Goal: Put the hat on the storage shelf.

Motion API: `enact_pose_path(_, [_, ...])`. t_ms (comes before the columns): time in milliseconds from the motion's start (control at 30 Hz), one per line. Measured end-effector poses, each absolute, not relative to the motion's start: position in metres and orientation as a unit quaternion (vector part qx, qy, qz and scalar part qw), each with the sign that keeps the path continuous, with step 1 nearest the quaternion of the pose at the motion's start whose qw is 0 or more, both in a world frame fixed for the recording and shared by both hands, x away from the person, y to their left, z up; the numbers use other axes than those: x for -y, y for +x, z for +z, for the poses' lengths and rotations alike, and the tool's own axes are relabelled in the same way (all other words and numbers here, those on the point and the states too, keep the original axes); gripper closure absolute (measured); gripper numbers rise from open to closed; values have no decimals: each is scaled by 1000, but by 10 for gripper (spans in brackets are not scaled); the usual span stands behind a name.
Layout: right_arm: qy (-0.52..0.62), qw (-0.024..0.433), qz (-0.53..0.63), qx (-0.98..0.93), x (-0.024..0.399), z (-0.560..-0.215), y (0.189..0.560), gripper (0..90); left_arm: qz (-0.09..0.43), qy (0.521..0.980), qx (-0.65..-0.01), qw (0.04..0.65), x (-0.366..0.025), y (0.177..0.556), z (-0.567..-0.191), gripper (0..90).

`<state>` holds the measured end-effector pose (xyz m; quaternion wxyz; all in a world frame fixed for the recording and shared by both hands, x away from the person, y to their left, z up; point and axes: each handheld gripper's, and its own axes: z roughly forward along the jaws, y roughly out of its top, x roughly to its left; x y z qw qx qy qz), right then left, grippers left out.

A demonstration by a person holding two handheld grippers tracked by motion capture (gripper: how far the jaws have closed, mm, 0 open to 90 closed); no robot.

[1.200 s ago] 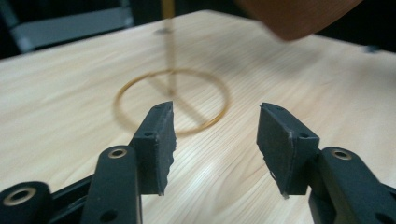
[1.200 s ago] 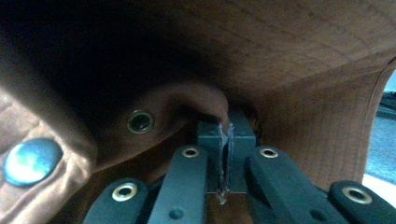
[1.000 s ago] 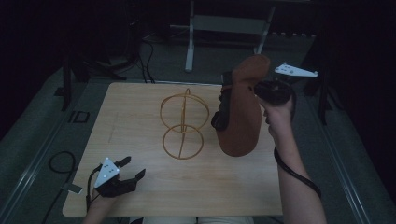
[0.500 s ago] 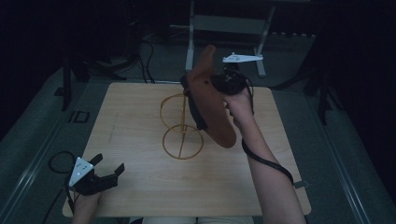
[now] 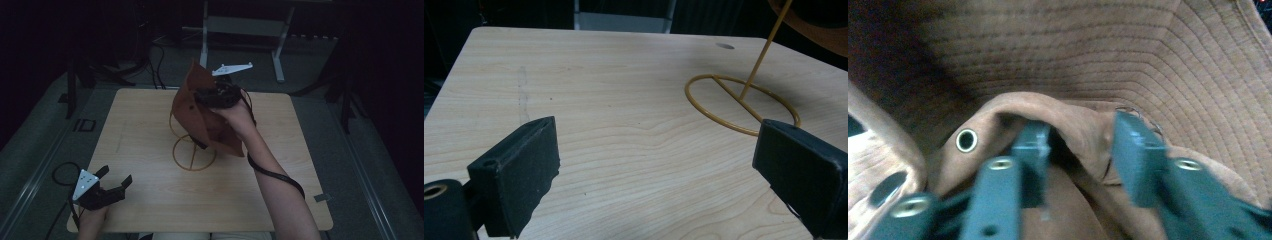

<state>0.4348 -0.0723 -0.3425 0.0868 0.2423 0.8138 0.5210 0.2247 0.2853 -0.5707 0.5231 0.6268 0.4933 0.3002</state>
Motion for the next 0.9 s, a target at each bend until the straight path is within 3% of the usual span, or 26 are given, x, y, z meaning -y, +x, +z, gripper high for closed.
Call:
enact_pose_path(100, [231, 99, 510, -823, 64, -345, 431, 321, 297, 628, -494, 523, -285, 225, -571, 55])
enact_pose_path(233, [232, 148, 482, -832, 48, -348, 426, 205, 292, 628, -495, 525, -285, 225, -571, 55])
enact_pose_path(633, [152, 289, 412, -851, 13, -369, 402, 157, 294, 627, -495, 525, -285, 225, -572, 55])
enact_pose_path(900, [131, 280, 419, -854, 17, -362, 400, 138, 291, 629, -498, 522, -285, 226, -574, 55])
